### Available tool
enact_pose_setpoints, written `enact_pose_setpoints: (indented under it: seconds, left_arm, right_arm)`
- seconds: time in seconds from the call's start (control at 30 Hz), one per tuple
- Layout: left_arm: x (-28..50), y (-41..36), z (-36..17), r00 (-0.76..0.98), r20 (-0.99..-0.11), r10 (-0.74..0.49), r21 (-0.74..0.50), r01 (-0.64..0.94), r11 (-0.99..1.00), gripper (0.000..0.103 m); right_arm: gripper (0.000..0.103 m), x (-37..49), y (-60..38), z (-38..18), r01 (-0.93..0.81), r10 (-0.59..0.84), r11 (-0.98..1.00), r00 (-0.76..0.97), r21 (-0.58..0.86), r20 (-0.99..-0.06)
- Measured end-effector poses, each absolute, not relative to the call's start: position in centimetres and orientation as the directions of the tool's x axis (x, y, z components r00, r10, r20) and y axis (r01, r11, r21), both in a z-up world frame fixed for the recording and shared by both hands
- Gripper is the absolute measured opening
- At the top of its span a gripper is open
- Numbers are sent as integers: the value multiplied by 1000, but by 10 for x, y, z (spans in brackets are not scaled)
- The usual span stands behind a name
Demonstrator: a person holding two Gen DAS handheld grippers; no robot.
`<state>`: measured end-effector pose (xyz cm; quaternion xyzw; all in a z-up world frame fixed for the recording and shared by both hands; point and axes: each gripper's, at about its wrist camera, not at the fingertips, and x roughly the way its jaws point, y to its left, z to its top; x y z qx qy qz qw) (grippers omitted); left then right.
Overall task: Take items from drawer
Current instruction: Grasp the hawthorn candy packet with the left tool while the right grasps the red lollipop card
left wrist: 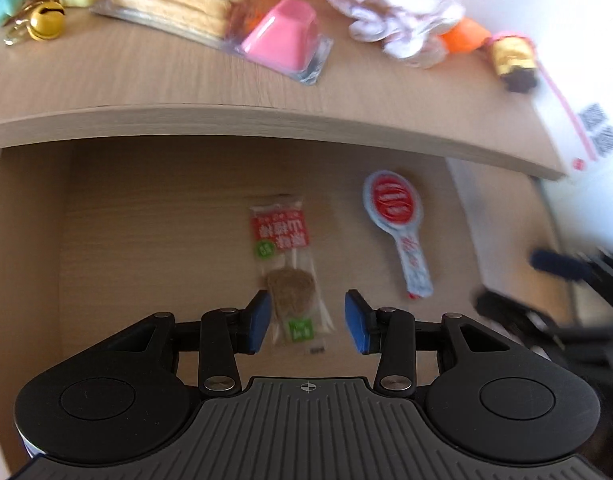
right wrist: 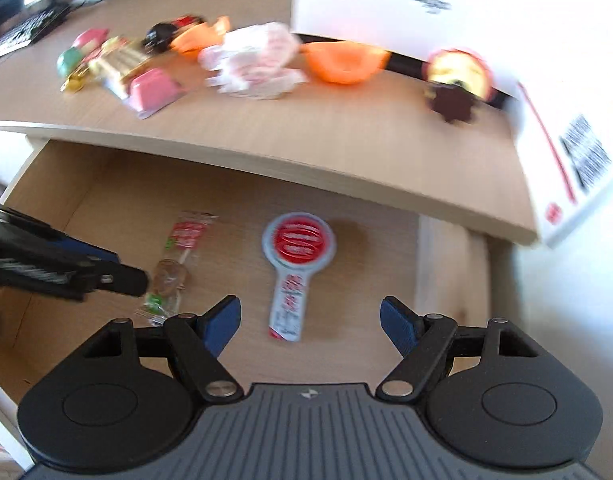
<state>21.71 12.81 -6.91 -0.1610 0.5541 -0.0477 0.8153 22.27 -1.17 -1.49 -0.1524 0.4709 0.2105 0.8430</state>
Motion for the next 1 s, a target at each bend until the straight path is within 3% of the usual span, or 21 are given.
enact_pose_setpoints:
  seconds: [0.4, 0.63, 1.0]
  left_arm:
    - [229, 109, -92, 339, -930, -145, -188, -96, 977, 47]
    - [223, 95, -93, 369, -922, -116, -115, 25, 993, 44]
    - [203, 132, -92, 317, -938, -143, -156, -16, 988, 40]
  right_arm:
    - [78, 207, -24, -20, -500, 209, 864, 460, -57, -863]
    - [78, 220, -16, -29, -495, 217, 868, 450, -39, -866]
    - [78, 269, 33, -63, -541, 212, 839, 432, -64, -876]
